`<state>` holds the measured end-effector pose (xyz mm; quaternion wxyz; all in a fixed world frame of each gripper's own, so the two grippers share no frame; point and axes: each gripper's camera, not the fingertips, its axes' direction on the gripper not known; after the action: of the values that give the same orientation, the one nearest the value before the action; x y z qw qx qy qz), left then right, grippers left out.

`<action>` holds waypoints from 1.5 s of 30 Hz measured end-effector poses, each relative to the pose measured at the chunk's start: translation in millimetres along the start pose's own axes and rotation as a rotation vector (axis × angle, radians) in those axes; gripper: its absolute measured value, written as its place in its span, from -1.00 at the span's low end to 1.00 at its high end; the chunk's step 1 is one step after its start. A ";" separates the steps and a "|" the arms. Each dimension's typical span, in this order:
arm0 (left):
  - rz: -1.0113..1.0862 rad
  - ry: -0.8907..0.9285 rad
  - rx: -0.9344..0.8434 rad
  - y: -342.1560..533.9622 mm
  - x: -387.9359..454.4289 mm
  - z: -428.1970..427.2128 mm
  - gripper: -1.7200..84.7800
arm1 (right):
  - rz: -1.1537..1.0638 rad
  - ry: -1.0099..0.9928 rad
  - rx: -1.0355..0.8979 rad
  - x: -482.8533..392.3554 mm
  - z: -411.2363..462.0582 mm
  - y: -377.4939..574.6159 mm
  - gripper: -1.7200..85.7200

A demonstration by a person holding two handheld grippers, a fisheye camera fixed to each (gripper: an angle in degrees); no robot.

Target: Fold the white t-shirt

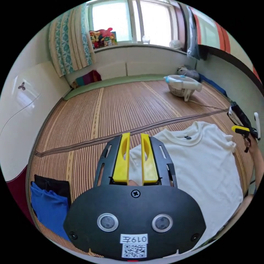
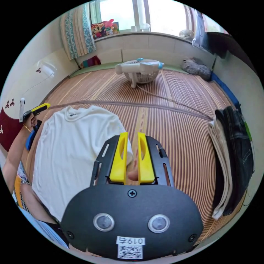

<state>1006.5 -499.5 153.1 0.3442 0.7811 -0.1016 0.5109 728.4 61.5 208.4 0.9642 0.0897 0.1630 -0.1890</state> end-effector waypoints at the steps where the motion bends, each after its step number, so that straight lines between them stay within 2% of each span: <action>1: 0.026 0.027 0.002 2.7 12.5 -3.3 -0.88 | 0.000 -0.012 -0.011 1.5 1.0 4.9 -0.78; 5: 0.180 0.282 0.038 30.9 125.4 -21.4 -0.92 | -0.015 -0.051 0.018 -4.0 -3.8 21.7 -0.83; 8: 0.258 0.456 0.038 54.2 209.7 -24.3 -0.93 | -0.144 0.112 0.063 -24.4 -9.7 30.3 -0.87; 11: 0.364 0.463 0.037 73.0 286.6 -19.5 -0.94 | -0.325 0.201 0.116 -44.9 -15.8 48.5 -0.82; 15: 0.472 0.408 0.029 85.4 364.8 -0.3 -0.94 | -0.512 0.320 0.063 -61.2 -0.6 65.7 -0.77; 17: 0.479 0.421 -0.006 87.8 386.1 13.2 -0.94 | -0.547 0.359 0.061 -62.6 7.5 66.5 -0.77; 23: 0.490 0.422 -0.093 100.4 426.5 43.1 -0.94 | -0.547 0.263 0.057 -51.2 24.0 52.6 -0.86; 24: 0.493 0.415 -0.117 103.7 431.5 49.2 -0.94 | -0.520 0.264 0.080 -46.1 22.6 50.9 -0.94; 26: 0.493 0.412 -0.142 109.1 436.7 57.2 -0.94 | -0.442 0.255 0.125 -31.2 14.9 47.3 -0.97; 30: 0.476 0.436 -0.155 115.6 444.4 65.4 -0.94 | -0.150 0.037 0.197 41.4 -2.3 40.6 -0.98; 33: 0.479 0.433 -0.166 119.3 453.5 70.2 -0.94 | -0.087 -0.052 0.123 72.7 12.3 37.0 -0.98; 38: 0.485 0.419 -0.171 125.2 466.6 72.5 -0.92 | -0.126 0.004 0.020 73.7 32.2 26.5 -0.97; 40: 0.463 0.389 -0.120 124.7 467.9 65.3 -0.90 | -0.156 0.028 0.024 72.1 32.9 26.0 -0.97; 41: 0.469 0.351 -0.015 125.5 470.3 52.8 -0.88 | -0.171 0.036 0.020 72.0 34.0 26.1 -0.97; 42: 0.504 0.295 0.091 126.9 478.1 39.6 -0.86 | -0.180 0.041 0.029 72.5 34.0 27.6 -0.98; 45: 0.650 0.228 0.218 124.9 511.6 24.0 -0.78 | -0.178 0.034 0.060 76.3 32.4 33.0 -0.98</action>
<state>1194.2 -509.0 645.7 0.0875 0.6780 -0.2507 0.6854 817.3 58.5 215.7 0.9375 0.1070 0.1809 -0.2773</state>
